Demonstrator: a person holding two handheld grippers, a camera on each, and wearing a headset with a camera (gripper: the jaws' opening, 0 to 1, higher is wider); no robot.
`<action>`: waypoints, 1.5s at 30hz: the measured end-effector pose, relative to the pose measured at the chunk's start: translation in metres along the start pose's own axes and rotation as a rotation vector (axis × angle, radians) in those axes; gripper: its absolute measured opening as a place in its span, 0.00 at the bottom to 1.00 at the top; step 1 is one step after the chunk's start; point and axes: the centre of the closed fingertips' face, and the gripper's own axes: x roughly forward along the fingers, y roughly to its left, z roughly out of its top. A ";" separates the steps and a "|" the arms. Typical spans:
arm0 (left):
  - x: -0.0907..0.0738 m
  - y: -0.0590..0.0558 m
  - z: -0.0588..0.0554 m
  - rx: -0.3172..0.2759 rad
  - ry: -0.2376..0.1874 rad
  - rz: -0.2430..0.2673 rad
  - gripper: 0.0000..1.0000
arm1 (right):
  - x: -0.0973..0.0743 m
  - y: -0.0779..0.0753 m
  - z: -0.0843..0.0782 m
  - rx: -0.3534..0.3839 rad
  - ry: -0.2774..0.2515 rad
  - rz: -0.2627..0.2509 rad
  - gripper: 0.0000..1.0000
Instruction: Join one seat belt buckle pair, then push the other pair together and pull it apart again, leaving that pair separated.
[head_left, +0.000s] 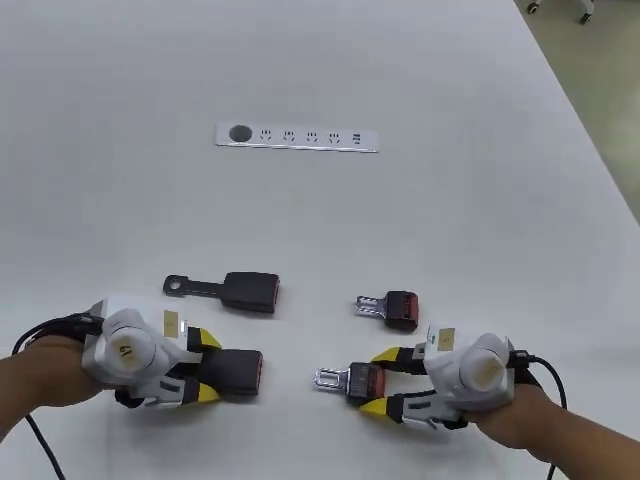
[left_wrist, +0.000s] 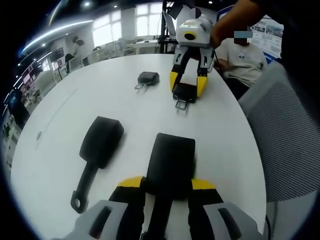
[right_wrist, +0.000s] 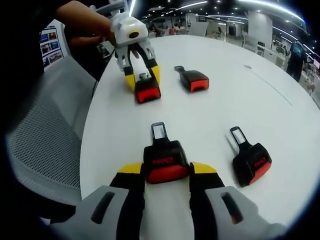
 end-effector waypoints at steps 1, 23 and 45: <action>0.000 0.000 0.000 -0.001 0.001 0.000 0.34 | 0.000 0.001 0.002 -0.002 0.001 0.003 0.33; 0.003 0.000 -0.001 -0.005 0.035 0.004 0.34 | 0.041 0.014 0.041 -0.055 -0.040 0.064 0.33; 0.006 0.000 0.002 0.030 0.059 -0.007 0.33 | 0.055 0.020 0.061 -0.063 -0.078 0.086 0.32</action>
